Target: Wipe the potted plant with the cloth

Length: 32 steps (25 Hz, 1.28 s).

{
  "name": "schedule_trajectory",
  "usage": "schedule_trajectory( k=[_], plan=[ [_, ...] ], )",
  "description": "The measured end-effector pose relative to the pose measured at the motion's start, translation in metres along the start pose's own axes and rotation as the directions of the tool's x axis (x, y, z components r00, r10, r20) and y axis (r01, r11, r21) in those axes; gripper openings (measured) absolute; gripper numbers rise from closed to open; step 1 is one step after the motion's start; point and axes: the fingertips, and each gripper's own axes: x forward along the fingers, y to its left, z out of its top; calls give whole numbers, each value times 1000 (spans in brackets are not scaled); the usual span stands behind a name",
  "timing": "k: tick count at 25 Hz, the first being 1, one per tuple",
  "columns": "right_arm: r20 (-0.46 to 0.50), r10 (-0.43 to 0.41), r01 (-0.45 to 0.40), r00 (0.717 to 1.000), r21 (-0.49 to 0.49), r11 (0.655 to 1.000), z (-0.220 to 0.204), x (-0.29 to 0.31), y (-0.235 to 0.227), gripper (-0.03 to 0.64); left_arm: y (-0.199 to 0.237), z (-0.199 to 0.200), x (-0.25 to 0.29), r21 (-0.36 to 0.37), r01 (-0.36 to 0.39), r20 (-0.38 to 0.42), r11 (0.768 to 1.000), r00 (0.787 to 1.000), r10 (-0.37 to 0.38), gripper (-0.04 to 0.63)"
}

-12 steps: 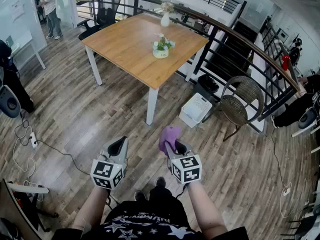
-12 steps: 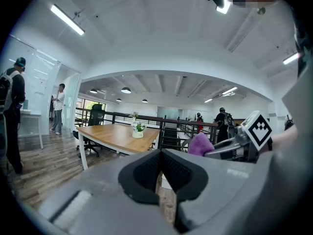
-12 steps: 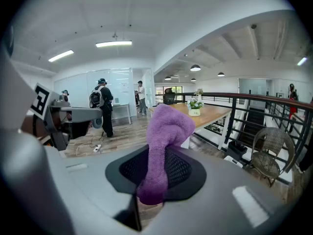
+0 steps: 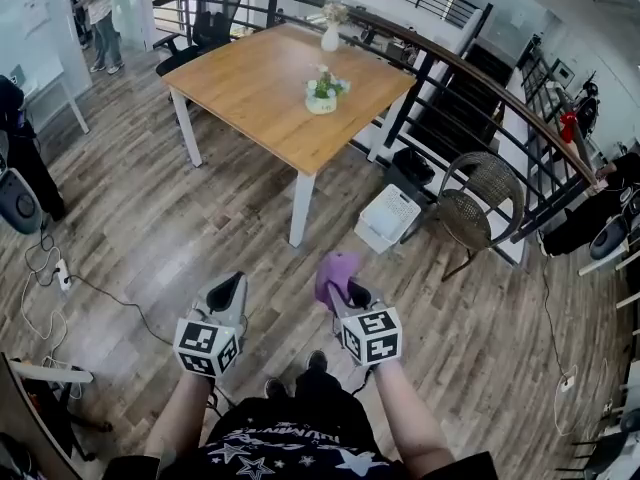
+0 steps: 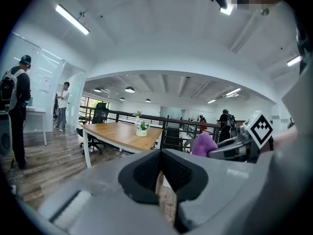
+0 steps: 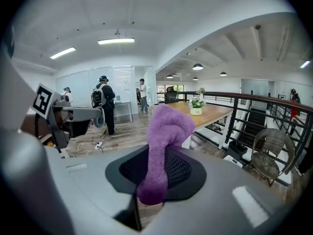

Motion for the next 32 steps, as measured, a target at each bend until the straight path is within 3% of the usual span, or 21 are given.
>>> schedule_trajectory(
  k=[9,18,25,32],
  plan=[
    [4,14,-14,1000,13,1000,-14,-4,14,81,-8,-20,-13,14,23,-32,1000,999,-23,2],
    [-42,16,-14,999,51,999,-38,11,-6,84,-16,-34,6,35,58,-70,998,996,-55,2],
    [-16,47,-46,999,48,998,-9,58,-43,84,6,-18,53,14,24,-54,1000,998,-23,2],
    [-7,47,-46,999,58,997,27,112,-113,84,28,3,133,5,-1,-65,1000,998,1,2]
  ],
)
